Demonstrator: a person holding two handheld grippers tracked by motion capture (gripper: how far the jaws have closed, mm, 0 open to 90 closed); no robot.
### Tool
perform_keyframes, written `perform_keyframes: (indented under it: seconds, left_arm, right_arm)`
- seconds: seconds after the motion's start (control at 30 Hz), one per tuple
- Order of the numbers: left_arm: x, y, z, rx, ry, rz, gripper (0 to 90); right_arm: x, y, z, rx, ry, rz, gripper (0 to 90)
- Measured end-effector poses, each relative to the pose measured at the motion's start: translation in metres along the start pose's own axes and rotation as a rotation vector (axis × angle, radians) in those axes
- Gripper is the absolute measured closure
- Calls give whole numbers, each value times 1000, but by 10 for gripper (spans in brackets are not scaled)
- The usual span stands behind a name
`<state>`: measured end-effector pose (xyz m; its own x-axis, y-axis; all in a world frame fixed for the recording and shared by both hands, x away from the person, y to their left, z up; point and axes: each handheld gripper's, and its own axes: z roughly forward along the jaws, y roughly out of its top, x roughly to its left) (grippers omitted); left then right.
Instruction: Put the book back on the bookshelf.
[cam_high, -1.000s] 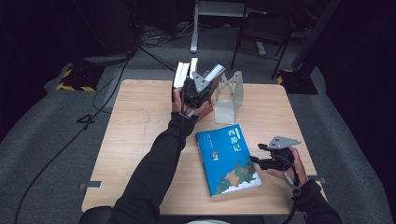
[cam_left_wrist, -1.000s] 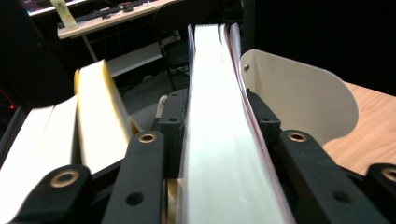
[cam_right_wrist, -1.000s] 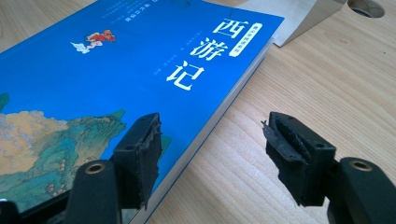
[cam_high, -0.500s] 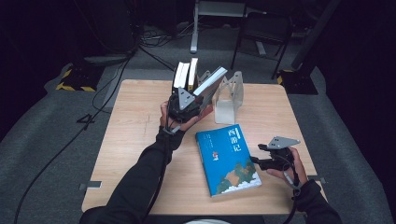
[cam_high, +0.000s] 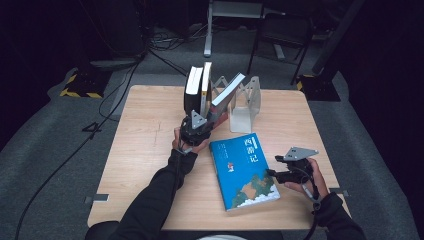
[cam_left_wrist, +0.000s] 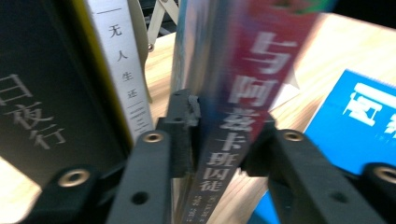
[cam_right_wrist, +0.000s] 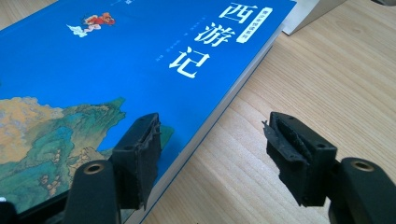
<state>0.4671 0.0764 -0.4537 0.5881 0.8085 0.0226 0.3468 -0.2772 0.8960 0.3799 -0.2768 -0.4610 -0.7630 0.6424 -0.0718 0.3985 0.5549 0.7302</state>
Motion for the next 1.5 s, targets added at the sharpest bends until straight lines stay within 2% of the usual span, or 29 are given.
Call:
perform_keyframes:
  seconds: [0.03,0.1,0.17,0.27,0.37,0.43,0.5,0.67,0.7,0.83,0.93,1.0,1.1,1.17,1.2,1.3,1.43,1.5]
  left_arm:
    - [-4,1,2,-12,-26,-47,719]
    - [-8,3,5,-15,-35,-53,729]
    - [-18,6,11,-15,-22,-60,735]
    - [-29,15,25,-12,-28,-63,730]
    - [-33,19,33,-16,-26,-67,725]
    - [-34,22,41,-25,-40,-98,720]
    - [-36,25,47,-25,-37,-126,714]
    - [-41,32,60,-28,-7,-135,680]
    - [-40,32,62,-30,-1,-148,680]
    - [-36,32,60,-20,19,-140,644]
    - [-33,33,52,-45,24,-148,599]
    - [-31,37,43,-68,33,-123,543]
    - [-29,38,33,-70,53,-95,548]
    - [-22,36,28,-59,61,-79,550]
    - [-13,32,25,-58,48,-97,546]
    - [-10,29,23,-60,54,-98,559]
    - [-8,26,23,-55,37,-66,551]
    - [-8,22,25,-33,24,-24,539]
  right_arm:
    - [0,0,0,4,-1,-2,348]
    - [0,0,0,2,-1,-2,348]
    - [1,1,0,4,-2,-6,348]
    - [1,1,1,4,0,-15,347]
    - [1,1,1,3,1,-11,347]
    - [0,0,1,2,2,-7,347]
    - [0,0,0,1,2,-6,351]
    - [0,0,-1,-2,5,-11,349]
    - [0,0,0,1,7,-7,348]
    - [0,0,0,0,4,-5,346]
    - [-1,-1,0,2,2,-4,345]
    - [-1,-1,-1,0,-4,-5,344]
    - [-1,0,-1,-1,-5,-9,345]
    - [0,0,0,3,-3,-9,345]
    - [0,0,0,5,-3,-9,345]
    - [1,0,1,8,-4,-10,345]
    - [0,0,1,8,-3,-6,345]
    - [1,0,0,5,-5,-6,344]
